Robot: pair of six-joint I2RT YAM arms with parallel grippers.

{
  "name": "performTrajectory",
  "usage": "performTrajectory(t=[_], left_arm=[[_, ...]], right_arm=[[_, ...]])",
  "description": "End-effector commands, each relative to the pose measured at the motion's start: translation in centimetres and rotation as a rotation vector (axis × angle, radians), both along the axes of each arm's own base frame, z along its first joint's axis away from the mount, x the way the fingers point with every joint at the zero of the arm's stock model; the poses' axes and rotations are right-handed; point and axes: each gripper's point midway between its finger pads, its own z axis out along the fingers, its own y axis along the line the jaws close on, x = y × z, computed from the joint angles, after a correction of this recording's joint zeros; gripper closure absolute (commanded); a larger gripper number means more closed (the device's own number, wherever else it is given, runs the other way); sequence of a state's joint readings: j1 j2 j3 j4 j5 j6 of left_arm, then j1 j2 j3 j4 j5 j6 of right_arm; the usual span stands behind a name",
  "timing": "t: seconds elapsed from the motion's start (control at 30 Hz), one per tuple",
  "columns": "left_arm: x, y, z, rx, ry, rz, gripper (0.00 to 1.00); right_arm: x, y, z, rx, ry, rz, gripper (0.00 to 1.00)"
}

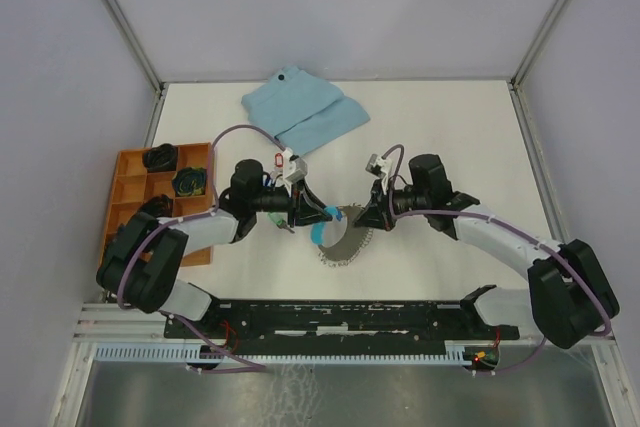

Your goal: Put the keys on the keyring

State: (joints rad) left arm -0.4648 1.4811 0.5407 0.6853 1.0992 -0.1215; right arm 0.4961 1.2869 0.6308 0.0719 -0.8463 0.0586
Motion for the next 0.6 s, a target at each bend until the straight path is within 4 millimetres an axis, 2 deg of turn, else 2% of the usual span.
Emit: performTrajectory(t=[0.0, 0.2, 0.4, 0.57], left_arm=[[2.3, 0.2, 3.8, -0.056, -0.121, 0.151, 0.65], [4.1, 2.3, 4.9, -0.069, -0.057, 0.424, 0.38], [4.2, 4.0, 6.1, -0.186, 0.181, 0.629, 0.34], [2.9, 3.0, 6.3, -0.312, 0.514, 0.689, 0.33]], right_arm=[[0.7, -0.3, 3.0, -0.051, -0.096, -0.010, 0.99], [2.3, -1.5, 4.7, -0.197, -0.235, -0.104, 0.99], [3.3, -2.0, 5.5, -0.312, -0.372, -0.160, 0.99], [4.0, -1.3, 5.4, -0.381, -0.477, -0.182, 0.99]])
